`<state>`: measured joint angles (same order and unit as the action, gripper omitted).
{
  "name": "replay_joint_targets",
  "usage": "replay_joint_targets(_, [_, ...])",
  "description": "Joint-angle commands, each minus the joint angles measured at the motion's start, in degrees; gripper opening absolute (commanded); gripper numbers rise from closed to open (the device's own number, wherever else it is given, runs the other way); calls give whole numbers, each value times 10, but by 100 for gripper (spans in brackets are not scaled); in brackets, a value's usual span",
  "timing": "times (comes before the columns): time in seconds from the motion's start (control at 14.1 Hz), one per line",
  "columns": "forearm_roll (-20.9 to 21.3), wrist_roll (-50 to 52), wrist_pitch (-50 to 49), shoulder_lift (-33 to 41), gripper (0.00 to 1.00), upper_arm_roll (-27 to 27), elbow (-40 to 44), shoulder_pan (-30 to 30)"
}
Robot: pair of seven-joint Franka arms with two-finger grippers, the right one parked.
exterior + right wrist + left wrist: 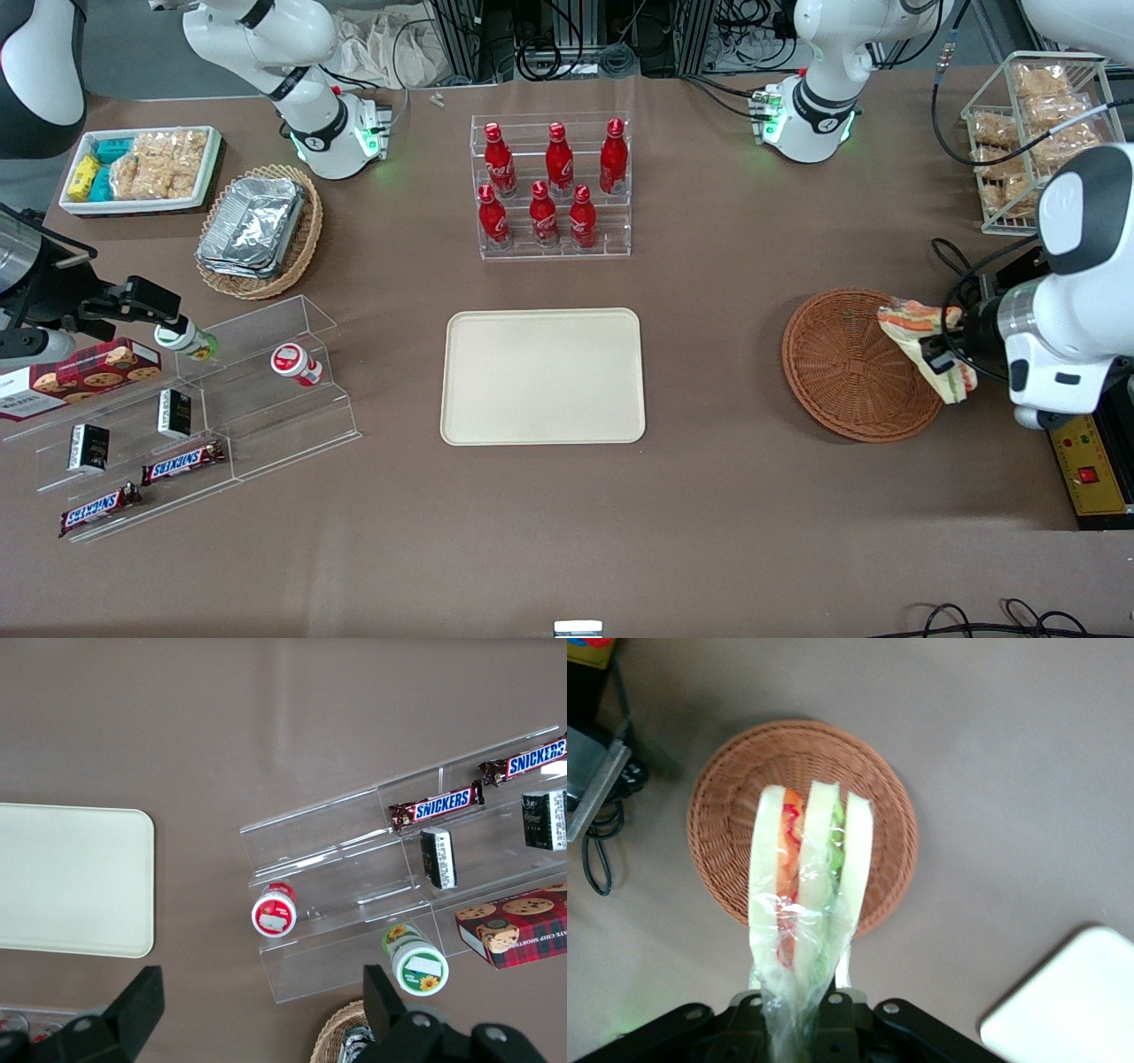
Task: Place sandwich from basket to tray
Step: 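Lift the sandwich out of the basket with the left gripper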
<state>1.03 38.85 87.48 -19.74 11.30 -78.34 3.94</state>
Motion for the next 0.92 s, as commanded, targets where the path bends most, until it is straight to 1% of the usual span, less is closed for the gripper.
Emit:
replay_joint_targets(0.0, [-16, -18, -19, -5, 0, 52, 23, 3])
replay_joint_targets(0.14, [-23, -35, -12, -15, 0, 102, 21, 2])
replay_joint_targets(0.28, [-23, -37, 9, -51, 0, 160, 20, 1])
replay_joint_targets(0.43, [-22, -33, 76, -87, 0, 201, 13, -3])
replay_joint_targets(0.5, [-19, -29, 109, -102, 0, 208, 3, -15])
replay_joint_targets(0.64, [-9, -28, 174, -131, 0, 205, -1, -61])
replay_joint_targets(0.71, [-8, -26, 196, -148, 1, 205, -2, -74])
replay_joint_targets(0.85, [19, -26, 236, -181, 0, 204, -8, -103])
